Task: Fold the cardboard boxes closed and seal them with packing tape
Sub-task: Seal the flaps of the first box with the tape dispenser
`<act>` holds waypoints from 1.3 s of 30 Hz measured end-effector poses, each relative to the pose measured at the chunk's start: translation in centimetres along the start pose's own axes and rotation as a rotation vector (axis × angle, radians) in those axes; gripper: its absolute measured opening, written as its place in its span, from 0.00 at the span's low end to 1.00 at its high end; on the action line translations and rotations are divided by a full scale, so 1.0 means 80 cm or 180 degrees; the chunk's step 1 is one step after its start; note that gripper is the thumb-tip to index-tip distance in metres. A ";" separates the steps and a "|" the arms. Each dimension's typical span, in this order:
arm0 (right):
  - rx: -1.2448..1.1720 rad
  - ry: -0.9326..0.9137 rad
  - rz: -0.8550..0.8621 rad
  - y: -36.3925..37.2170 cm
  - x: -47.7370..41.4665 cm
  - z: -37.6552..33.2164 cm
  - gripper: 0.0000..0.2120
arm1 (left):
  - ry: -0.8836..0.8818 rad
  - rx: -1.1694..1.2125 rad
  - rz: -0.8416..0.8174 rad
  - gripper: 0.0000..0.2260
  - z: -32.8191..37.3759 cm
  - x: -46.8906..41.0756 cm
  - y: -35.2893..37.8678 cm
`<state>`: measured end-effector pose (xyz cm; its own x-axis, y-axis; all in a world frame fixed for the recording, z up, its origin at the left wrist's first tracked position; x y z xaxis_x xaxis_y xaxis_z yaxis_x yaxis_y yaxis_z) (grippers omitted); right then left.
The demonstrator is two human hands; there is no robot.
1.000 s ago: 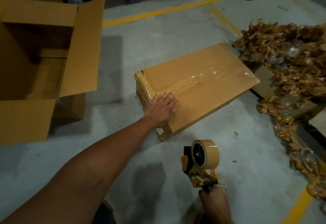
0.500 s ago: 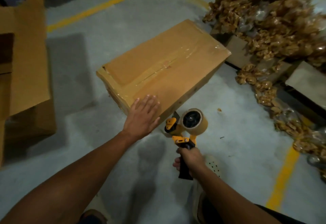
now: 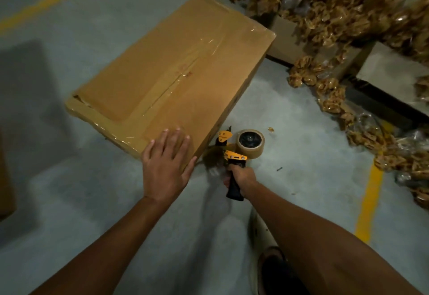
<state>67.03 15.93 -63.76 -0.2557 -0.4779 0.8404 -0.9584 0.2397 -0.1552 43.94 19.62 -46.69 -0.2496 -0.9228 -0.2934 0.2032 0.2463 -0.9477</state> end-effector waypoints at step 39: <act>0.4674 -0.4021 0.1046 0.336 0.216 -0.205 0.32 | -0.3237 0.2940 0.0556 0.11 -0.339 -0.057 0.016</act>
<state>38.95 27.99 -44.90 0.2922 -0.9563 0.0083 -0.0398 -0.0209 -0.9990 19.66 32.15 -49.99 0.5556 -0.8071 0.1998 0.8066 0.4649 -0.3650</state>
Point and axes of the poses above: each hand's wrist, its own x-axis away from the middle knuckle, its own y-axis out of the palm, z = x × y, the point moved 9 cm from there along -x, towards the middle knuckle, and after that the axes turned 6 degrees about -z, right-handed, at the moved point
